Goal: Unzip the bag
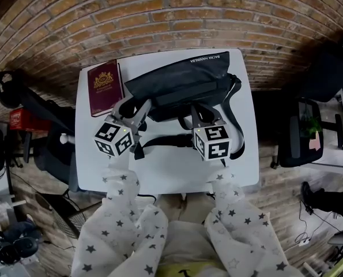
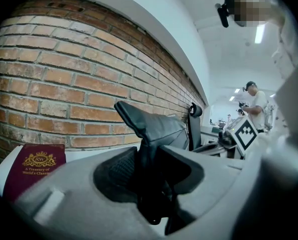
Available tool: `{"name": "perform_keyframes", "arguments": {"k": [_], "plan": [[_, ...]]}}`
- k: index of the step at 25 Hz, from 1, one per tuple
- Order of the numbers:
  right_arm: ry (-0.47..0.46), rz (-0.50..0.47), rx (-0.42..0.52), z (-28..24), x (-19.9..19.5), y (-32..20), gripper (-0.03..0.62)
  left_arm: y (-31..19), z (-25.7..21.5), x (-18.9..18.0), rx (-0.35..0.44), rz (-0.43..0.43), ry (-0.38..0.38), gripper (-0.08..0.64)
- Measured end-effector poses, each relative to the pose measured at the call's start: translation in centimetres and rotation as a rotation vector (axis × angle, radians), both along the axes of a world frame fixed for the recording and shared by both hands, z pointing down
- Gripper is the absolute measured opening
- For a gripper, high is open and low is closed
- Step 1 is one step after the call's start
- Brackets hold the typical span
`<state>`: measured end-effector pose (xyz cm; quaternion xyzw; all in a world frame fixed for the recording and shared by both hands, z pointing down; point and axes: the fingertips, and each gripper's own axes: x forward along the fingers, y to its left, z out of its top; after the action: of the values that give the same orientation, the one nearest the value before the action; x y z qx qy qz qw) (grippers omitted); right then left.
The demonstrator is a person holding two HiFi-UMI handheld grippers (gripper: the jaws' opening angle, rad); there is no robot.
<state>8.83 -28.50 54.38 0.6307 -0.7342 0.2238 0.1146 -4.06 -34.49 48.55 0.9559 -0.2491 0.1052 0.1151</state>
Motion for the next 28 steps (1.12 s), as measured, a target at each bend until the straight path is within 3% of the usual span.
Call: {"name": "perform_keyframes", "arguments": {"k": [28], "plan": [[0.005,0.130,0.005,-0.7,5.7,0.3,0.018,-0.3,0.0,-0.3,0.010,-0.040,0.004,0.135]]}}
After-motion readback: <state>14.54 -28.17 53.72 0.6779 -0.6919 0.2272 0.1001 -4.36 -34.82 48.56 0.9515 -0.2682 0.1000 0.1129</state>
